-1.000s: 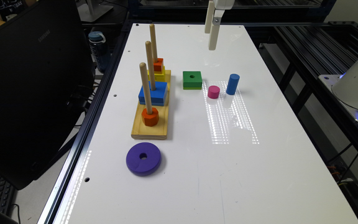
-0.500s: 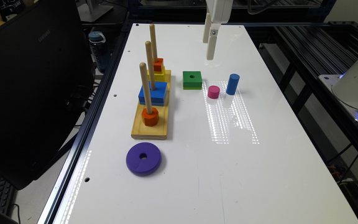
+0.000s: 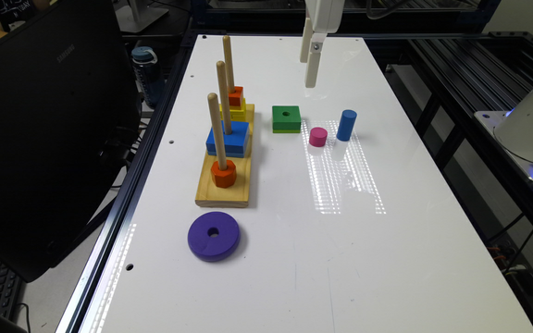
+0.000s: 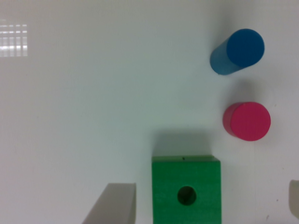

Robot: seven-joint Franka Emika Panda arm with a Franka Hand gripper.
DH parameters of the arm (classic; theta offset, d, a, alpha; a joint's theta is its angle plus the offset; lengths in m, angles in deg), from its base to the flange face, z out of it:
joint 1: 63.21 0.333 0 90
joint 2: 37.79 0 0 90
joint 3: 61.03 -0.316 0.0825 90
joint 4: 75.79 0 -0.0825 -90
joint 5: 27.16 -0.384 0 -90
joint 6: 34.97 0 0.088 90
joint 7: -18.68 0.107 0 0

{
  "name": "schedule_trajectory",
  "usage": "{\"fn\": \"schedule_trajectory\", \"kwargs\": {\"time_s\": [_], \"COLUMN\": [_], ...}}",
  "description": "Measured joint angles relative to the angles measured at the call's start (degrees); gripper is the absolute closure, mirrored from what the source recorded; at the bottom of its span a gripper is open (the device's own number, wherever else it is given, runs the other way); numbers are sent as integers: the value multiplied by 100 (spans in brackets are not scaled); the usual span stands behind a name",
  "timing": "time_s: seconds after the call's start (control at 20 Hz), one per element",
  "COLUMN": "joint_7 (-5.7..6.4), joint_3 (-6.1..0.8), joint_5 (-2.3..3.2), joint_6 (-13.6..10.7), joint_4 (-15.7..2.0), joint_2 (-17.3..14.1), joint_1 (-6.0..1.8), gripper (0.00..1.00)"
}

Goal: Pick up green block.

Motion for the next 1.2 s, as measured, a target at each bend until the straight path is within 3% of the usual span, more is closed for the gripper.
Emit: {"fn": "schedule_trajectory", "kwargs": {"time_s": [0.25, 0.5, 0.8, 1.2], "joint_7": [0, 5, 5, 6], "joint_3": [0, 10, 11, 24], "joint_5": [1, 67, 77, 115], "joint_6": [16, 318, 334, 665], "joint_4": [-17, -28, -39, -42], "joint_2": [-51, -376, -427, -783], "joint_1": [0, -8, -8, -19], "gripper": [0, 0, 0, 0]}}
